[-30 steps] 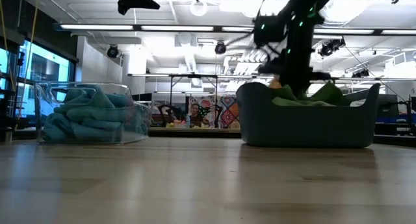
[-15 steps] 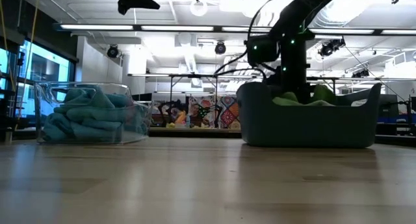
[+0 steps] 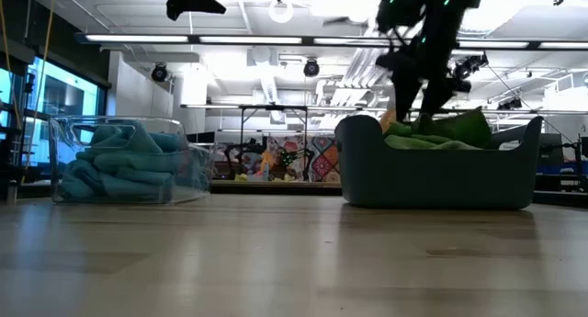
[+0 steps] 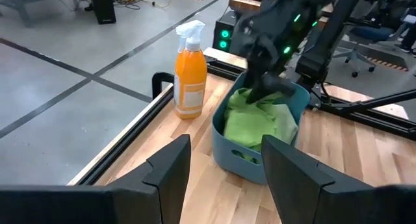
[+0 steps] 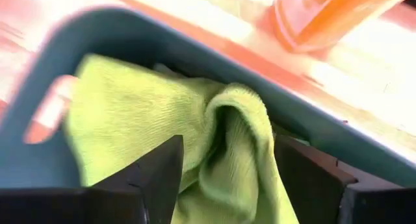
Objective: Sort microfiber towel by color & place in baskets
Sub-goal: Put the green microfiber towel into the blue bin
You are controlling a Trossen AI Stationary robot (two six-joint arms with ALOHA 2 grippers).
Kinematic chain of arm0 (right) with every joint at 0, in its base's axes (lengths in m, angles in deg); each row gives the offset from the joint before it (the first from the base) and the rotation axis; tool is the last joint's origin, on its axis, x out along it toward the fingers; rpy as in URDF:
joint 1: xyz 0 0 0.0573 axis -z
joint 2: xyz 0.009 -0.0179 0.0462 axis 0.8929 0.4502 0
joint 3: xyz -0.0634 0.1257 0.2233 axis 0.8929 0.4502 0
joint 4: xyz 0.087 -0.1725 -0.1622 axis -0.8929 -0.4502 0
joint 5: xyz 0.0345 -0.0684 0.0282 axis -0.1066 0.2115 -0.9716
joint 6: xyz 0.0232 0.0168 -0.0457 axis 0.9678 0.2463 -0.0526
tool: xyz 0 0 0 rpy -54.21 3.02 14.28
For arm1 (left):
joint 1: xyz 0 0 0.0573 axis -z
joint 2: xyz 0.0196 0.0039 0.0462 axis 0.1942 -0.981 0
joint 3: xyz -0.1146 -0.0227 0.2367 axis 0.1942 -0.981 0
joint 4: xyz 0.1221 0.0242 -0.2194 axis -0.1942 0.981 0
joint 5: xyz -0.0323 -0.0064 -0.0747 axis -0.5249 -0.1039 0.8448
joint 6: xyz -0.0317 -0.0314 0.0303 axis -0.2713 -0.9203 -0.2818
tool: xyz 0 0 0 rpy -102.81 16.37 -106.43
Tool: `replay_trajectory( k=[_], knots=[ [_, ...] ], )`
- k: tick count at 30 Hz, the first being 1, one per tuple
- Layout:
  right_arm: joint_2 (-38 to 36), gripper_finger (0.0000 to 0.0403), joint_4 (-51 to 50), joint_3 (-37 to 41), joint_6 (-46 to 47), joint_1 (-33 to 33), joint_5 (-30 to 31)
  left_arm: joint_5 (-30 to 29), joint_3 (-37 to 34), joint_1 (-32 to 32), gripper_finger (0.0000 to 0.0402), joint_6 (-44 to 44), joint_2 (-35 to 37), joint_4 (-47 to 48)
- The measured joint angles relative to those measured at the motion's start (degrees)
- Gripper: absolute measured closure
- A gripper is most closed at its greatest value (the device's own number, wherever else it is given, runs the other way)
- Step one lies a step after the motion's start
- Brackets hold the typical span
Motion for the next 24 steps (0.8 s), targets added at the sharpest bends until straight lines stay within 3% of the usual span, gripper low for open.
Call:
replay_trajectory(
  k=[10, 16, 24],
  knots=[
    [-14.2, 0.0164, 1.0, 0.0, -0.8, 2.9, -1.2, -0.8, 0.0, 0.0, 0.0225, 0.0, 0.0, 0.0],
    [-18.9, 0.0164, 10.3, 0.0, -6.2, 2.9, -1.7, -0.8, 0.0, 0.0, 0.0225, 5.1, 0.0, 0.0],
    [-13.9, 0.0164, 33.9, 0.0, -21.4, 0.0, -19.1, -0.8, 0.0, 0.0, 0.0225, 3.0, 0.0, -0.4]
  ],
)
